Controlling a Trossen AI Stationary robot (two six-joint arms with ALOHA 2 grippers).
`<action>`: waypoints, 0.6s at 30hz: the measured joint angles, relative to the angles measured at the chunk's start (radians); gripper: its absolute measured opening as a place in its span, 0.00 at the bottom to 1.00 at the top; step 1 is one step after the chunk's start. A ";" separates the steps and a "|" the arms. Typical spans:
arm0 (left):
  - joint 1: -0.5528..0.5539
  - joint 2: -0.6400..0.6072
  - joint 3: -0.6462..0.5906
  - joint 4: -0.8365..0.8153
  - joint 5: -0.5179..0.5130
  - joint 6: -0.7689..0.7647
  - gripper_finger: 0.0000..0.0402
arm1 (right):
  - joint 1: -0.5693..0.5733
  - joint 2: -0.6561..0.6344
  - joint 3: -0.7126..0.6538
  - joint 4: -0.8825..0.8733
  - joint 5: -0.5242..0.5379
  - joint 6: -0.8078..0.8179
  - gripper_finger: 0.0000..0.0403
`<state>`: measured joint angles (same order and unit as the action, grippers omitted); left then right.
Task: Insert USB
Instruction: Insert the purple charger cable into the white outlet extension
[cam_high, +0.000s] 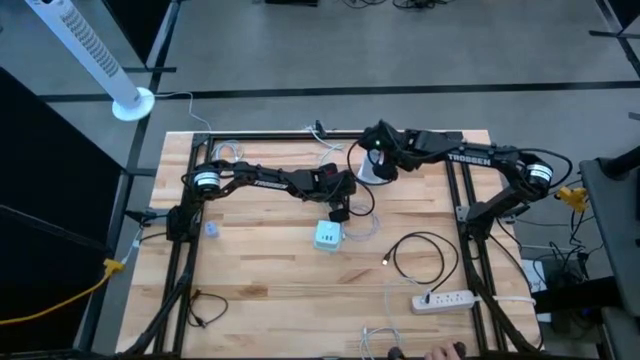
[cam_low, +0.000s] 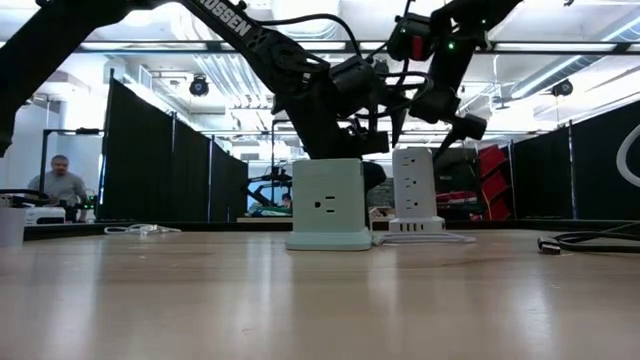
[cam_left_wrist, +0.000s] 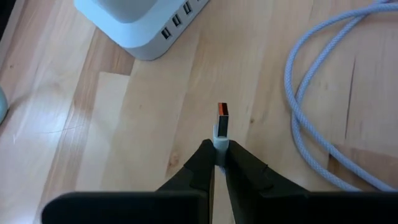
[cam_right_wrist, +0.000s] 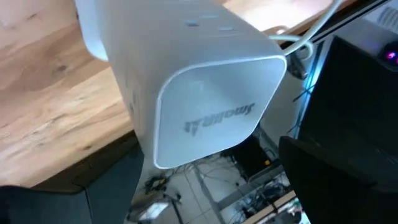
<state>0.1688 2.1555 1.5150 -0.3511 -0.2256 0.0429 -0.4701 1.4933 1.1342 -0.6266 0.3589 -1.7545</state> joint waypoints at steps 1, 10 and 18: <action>0.000 0.000 0.000 0.003 0.000 0.000 0.04 | -0.004 0.000 0.001 0.000 -0.012 0.006 0.88; -0.014 -0.001 0.000 0.022 0.000 -0.012 0.04 | -0.035 0.000 -0.003 -0.030 -0.066 0.042 0.88; -0.028 -0.004 0.000 0.051 0.000 -0.031 0.04 | -0.033 0.056 -0.001 -0.044 -0.116 0.152 0.88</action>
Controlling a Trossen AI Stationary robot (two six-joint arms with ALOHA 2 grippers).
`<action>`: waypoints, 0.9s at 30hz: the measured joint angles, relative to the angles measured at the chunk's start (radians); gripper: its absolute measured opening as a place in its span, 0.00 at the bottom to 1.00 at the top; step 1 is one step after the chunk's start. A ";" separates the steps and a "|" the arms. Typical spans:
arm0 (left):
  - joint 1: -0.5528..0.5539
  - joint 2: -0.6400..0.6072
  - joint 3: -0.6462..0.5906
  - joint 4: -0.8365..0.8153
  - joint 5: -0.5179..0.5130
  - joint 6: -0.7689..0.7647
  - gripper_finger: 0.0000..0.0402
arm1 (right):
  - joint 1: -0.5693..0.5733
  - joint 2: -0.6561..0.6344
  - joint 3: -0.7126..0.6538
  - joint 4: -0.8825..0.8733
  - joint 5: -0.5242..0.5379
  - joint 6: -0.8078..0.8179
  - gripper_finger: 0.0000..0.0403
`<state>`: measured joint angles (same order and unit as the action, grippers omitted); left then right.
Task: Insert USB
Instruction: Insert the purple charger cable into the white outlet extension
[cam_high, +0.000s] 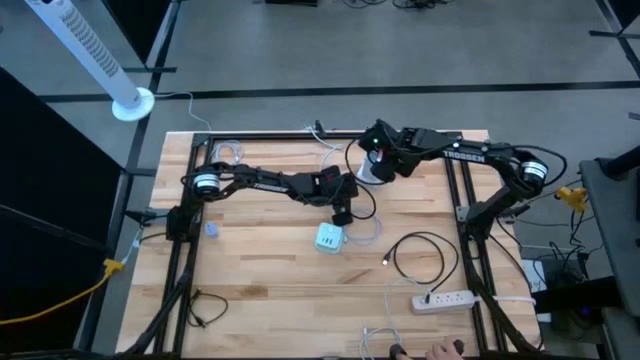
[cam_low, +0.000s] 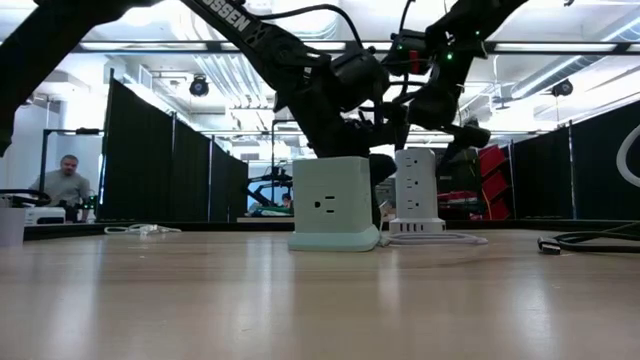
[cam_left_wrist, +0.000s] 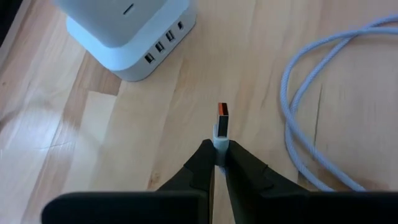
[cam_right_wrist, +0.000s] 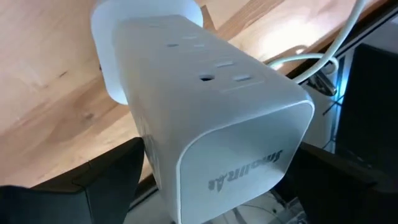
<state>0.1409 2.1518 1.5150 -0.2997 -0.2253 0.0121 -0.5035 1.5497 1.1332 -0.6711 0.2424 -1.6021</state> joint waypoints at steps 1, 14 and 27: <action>-0.003 0.000 0.000 0.004 0.000 -0.003 0.04 | 0.004 -0.001 0.000 -0.004 0.000 0.018 0.88; -0.016 -0.001 0.000 0.019 0.000 0.009 0.04 | 0.030 -0.026 0.014 -0.181 -0.056 0.301 0.79; -0.016 -0.005 0.001 0.027 0.000 0.032 0.04 | 0.027 -0.026 0.013 -0.242 -0.155 0.657 0.79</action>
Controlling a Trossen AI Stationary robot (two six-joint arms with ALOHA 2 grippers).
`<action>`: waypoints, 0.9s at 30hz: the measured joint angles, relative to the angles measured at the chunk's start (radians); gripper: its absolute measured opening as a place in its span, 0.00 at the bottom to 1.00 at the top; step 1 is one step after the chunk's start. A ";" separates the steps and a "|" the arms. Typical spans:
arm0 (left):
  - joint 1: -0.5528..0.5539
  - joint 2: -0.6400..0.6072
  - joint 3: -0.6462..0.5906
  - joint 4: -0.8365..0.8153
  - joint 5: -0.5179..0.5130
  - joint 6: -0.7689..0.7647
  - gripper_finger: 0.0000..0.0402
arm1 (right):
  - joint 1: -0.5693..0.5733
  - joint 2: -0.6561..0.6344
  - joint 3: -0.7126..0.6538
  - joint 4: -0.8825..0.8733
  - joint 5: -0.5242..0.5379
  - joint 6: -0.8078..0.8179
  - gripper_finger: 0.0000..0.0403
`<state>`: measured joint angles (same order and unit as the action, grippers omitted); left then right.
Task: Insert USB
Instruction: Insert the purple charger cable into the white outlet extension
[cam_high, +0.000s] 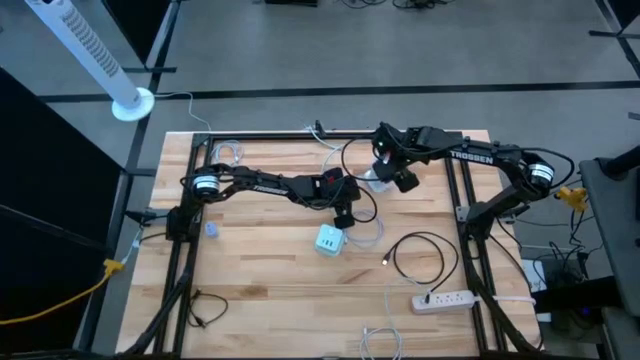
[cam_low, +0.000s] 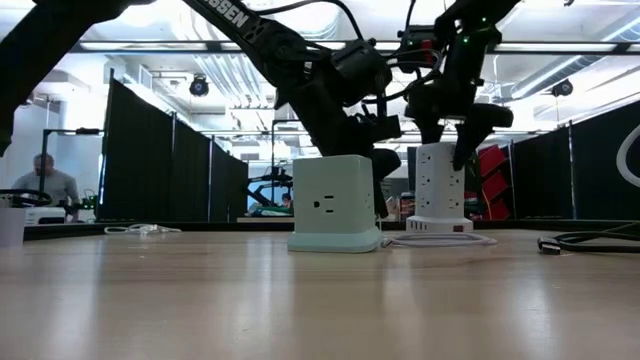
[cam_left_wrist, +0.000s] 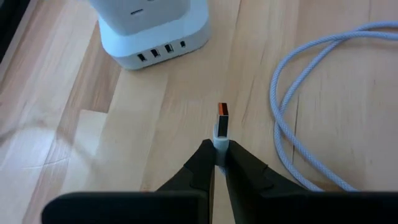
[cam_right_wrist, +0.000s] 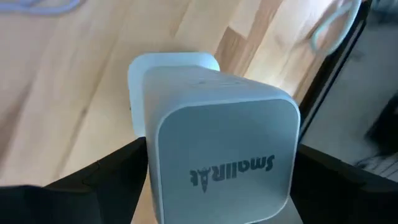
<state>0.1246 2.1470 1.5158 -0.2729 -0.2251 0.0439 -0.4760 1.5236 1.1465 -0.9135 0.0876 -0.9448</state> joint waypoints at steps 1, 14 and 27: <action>0.000 -0.002 0.000 0.001 0.000 0.002 0.04 | -0.002 0.000 0.000 -0.009 -0.006 0.042 0.78; 0.010 -0.036 0.001 0.002 0.067 0.105 0.04 | -0.005 -0.003 0.078 -0.101 -0.283 0.449 0.73; 0.066 -0.034 0.001 -0.094 0.279 0.165 0.04 | -0.010 -0.003 0.058 0.009 -0.361 0.504 0.73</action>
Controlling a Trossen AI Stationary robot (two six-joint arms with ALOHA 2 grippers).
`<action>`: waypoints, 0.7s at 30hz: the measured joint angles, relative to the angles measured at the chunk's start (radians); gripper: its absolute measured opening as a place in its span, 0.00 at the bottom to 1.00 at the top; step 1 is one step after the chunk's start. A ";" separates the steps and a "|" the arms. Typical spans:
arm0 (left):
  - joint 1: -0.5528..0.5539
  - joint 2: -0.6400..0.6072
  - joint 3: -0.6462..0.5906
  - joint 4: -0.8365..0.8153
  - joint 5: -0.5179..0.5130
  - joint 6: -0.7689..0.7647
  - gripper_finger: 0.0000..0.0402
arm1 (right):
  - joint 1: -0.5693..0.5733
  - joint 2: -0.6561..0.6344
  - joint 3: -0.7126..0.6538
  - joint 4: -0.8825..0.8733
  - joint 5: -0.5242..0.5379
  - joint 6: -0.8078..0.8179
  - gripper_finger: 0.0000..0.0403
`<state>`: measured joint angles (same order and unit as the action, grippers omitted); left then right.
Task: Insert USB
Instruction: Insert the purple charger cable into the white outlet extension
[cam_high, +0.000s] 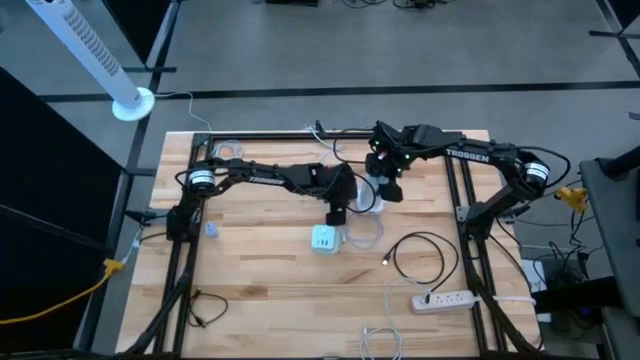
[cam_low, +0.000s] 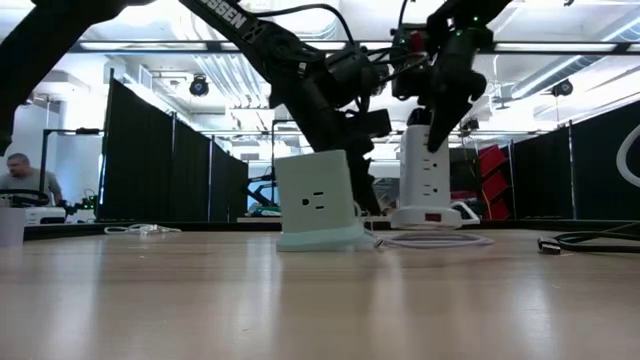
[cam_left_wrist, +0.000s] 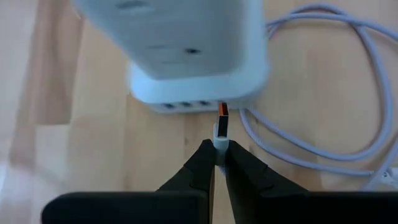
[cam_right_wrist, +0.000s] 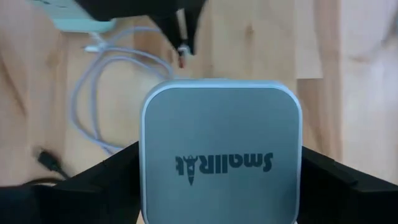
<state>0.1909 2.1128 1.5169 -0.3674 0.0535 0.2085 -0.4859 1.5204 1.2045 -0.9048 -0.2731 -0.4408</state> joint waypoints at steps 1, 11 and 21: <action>0.001 0.000 0.000 -0.009 0.002 0.000 0.04 | 0.000 0.000 0.000 0.012 0.020 -0.006 0.73; 0.065 0.002 0.000 -0.099 -0.006 -0.070 0.04 | 0.019 0.000 -0.001 0.085 0.060 -0.112 0.73; 0.103 0.027 -0.001 -0.094 -0.007 -0.036 0.04 | 0.026 0.004 -0.005 0.166 0.064 -0.087 0.73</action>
<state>0.2935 2.1403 1.5158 -0.4610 0.0467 0.1727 -0.4599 1.5246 1.1999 -0.7392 -0.2089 -0.5279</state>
